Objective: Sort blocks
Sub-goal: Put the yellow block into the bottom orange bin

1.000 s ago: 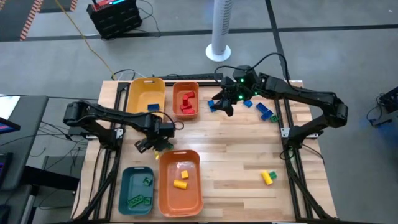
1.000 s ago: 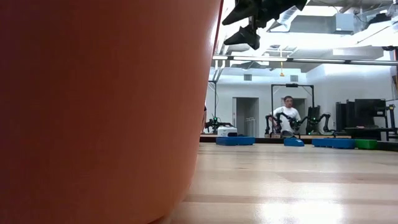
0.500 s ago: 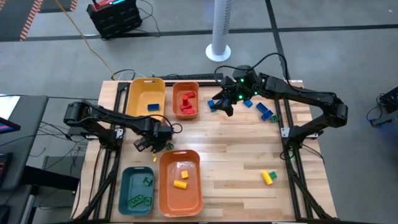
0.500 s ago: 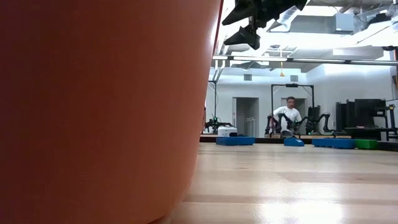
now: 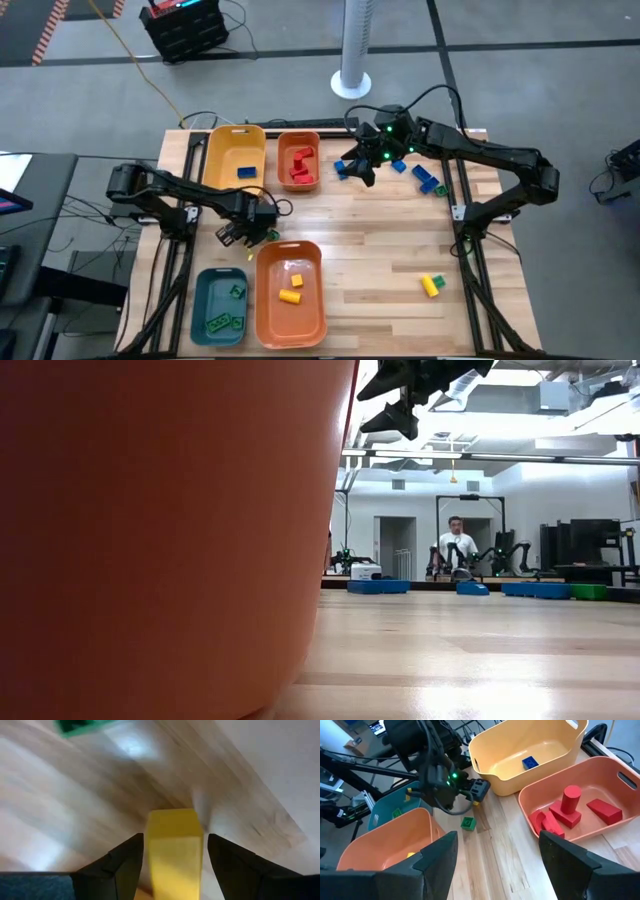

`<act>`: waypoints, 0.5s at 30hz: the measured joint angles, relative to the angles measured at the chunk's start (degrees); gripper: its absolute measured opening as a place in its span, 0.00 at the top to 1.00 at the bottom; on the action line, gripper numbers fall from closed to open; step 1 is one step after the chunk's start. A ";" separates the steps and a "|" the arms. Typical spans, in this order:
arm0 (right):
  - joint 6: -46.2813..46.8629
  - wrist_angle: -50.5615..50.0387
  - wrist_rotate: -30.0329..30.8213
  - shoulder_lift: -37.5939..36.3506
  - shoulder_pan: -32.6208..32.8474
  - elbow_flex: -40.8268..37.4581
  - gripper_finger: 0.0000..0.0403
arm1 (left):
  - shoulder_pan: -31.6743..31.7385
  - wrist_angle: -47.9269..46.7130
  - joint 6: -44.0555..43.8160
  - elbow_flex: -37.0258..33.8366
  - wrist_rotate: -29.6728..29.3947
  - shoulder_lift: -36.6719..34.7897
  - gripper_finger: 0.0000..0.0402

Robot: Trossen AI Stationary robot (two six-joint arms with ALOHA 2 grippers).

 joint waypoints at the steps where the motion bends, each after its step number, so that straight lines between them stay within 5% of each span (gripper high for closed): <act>1: 0.04 0.00 0.01 0.00 0.00 0.00 0.28 | 0.00 -0.02 -0.18 0.00 0.02 0.82 0.46; 6: 0.71 -0.04 0.05 0.00 0.11 0.00 0.28 | -0.26 0.26 -0.47 0.37 -1.68 4.29 0.48; 15: 1.10 -0.04 0.04 0.00 0.39 0.00 0.28 | -0.18 -0.21 -3.68 1.52 -2.77 4.51 0.69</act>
